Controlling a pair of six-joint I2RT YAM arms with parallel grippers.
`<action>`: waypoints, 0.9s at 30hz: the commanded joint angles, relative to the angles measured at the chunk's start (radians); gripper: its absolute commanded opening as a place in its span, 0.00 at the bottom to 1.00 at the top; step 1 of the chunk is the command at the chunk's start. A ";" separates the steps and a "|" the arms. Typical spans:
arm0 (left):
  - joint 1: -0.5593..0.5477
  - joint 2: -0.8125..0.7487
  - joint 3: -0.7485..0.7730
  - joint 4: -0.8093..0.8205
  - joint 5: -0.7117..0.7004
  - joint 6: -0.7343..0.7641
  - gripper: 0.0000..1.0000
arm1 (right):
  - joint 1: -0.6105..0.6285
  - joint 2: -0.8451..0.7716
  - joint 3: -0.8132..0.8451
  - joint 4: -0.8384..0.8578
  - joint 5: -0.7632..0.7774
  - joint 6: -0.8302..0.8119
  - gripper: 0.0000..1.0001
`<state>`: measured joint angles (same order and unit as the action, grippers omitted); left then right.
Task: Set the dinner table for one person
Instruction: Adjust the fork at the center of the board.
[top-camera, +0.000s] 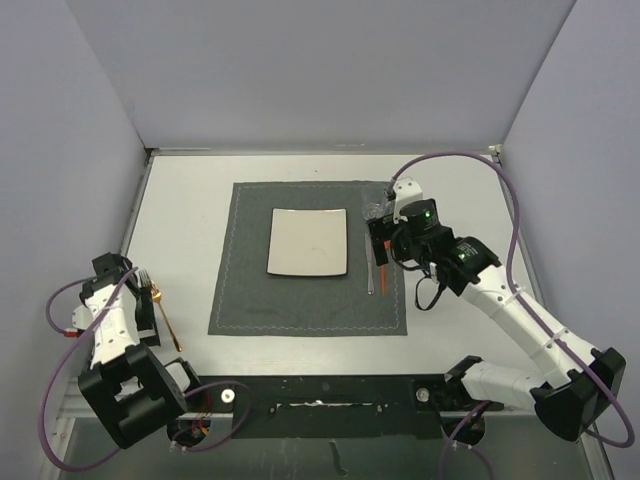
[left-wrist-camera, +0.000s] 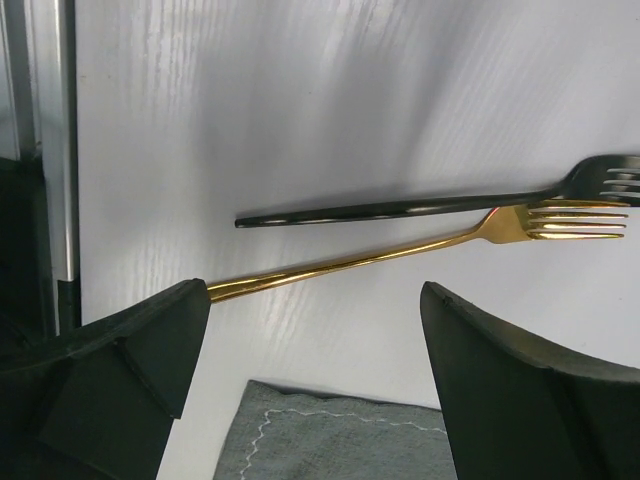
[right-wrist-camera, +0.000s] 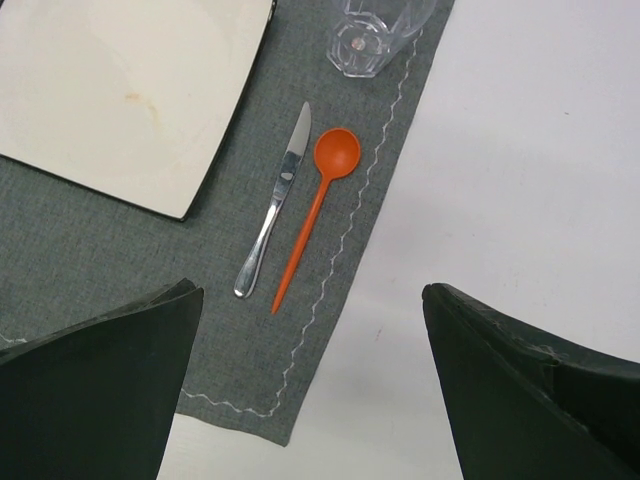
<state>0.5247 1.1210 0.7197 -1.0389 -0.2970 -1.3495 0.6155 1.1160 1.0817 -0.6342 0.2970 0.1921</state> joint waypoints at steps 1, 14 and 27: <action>0.013 -0.033 -0.014 0.112 0.007 0.029 0.87 | -0.028 0.039 0.088 -0.059 -0.015 0.016 0.98; 0.133 -0.019 -0.068 0.243 0.032 0.158 0.88 | -0.042 0.057 0.225 -0.204 -0.105 0.042 0.98; 0.228 0.125 -0.120 0.405 0.110 0.294 0.89 | -0.030 -0.016 0.266 -0.226 -0.103 0.071 0.98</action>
<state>0.7414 1.2114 0.6033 -0.7238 -0.2230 -1.1164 0.5777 1.1244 1.2907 -0.8551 0.1795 0.2516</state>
